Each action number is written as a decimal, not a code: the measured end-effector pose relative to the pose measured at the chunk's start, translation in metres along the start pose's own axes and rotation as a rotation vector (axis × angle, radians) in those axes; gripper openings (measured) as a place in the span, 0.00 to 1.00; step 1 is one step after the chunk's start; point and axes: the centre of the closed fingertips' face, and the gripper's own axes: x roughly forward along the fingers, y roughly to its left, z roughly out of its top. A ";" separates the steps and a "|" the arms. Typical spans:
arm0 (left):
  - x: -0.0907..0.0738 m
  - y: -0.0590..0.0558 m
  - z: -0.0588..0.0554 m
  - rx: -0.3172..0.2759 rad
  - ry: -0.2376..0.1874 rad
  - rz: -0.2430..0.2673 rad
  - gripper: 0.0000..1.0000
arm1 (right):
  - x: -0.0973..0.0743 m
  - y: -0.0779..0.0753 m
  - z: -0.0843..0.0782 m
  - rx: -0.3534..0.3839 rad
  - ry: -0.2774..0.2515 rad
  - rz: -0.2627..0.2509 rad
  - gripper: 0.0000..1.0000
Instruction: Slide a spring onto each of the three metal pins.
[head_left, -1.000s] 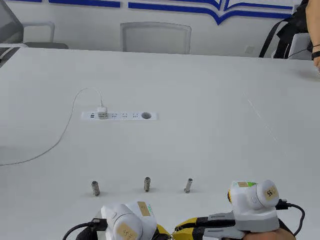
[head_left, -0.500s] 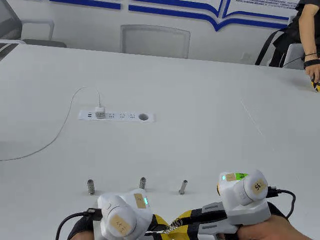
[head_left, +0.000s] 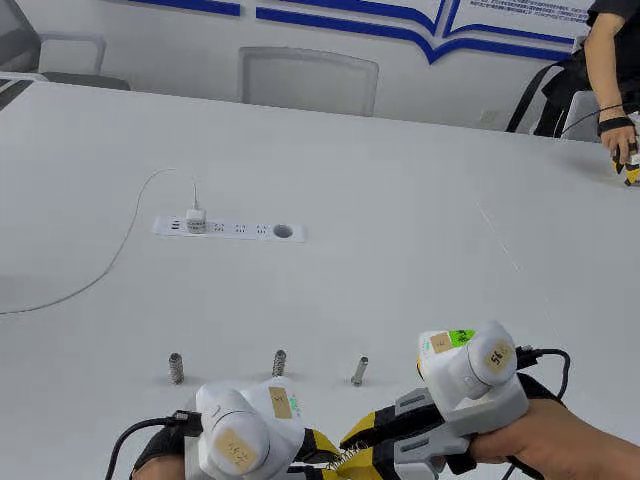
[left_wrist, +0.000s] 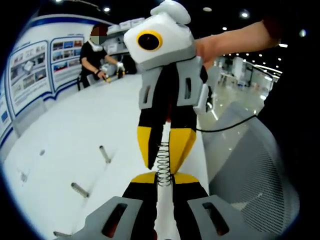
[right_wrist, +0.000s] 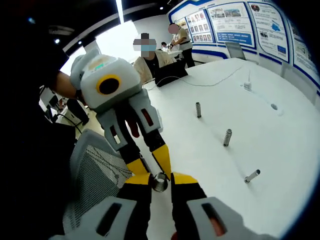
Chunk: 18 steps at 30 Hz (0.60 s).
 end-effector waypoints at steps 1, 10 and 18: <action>0.000 0.000 0.000 0.001 0.000 -0.002 0.10 | 0.000 0.001 0.000 -0.011 0.005 0.010 0.16; -0.003 -0.003 -0.002 0.026 0.002 -0.022 0.10 | 0.003 0.008 -0.002 -0.091 0.055 0.069 0.13; -0.006 -0.003 -0.007 0.017 0.009 -0.028 0.09 | 0.009 0.011 -0.008 -0.155 0.093 0.085 0.13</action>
